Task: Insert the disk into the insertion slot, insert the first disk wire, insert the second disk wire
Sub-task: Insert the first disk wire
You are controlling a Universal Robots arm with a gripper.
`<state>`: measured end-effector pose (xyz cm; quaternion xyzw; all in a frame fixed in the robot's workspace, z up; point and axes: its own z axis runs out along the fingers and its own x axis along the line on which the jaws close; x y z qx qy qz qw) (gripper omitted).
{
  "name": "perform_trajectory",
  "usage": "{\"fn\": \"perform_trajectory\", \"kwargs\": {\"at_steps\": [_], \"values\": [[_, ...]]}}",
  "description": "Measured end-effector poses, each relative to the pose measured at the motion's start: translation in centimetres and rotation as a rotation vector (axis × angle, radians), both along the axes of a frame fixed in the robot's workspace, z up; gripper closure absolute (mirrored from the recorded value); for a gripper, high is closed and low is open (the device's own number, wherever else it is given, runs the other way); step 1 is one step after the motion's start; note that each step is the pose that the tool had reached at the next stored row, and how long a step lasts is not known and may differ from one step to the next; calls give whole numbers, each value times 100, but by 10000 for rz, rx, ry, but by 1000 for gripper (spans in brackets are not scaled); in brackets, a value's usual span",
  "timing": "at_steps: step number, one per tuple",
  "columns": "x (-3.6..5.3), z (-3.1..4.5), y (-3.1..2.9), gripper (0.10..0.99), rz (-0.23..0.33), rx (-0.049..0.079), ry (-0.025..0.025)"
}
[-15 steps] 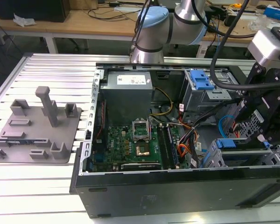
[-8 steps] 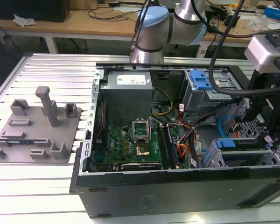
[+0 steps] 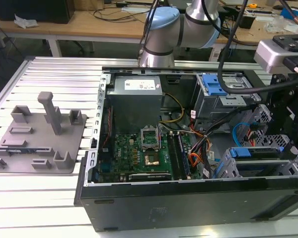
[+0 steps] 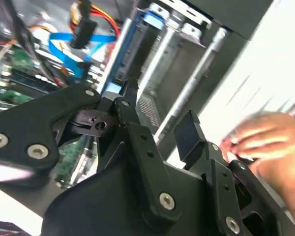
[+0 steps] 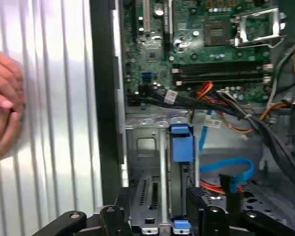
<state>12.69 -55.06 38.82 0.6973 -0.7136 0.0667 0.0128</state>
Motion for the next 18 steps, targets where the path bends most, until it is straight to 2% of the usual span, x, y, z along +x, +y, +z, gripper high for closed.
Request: {"fn": "perform_trajectory", "kwargs": {"at_steps": [1,2,3,4,9,10,14,15,16,18], "values": [[0,-1,1,510,0,-206,0],[-1,0,9,510,-1,-670,-5],[-1,-1,14,510,-1,-847,-15],[-3,-4,16,510,-37,-923,-58],[-2,-39,18,510,-919,-929,-22],[-3,-44,30,510,-957,-931,-15],[0,-54,215,510,-954,-1021,-12],[0,-54,315,510,-956,-1042,-13],[2,-54,382,510,-956,-1095,-15],[3,-55,470,510,-956,-1256,-13]]}}
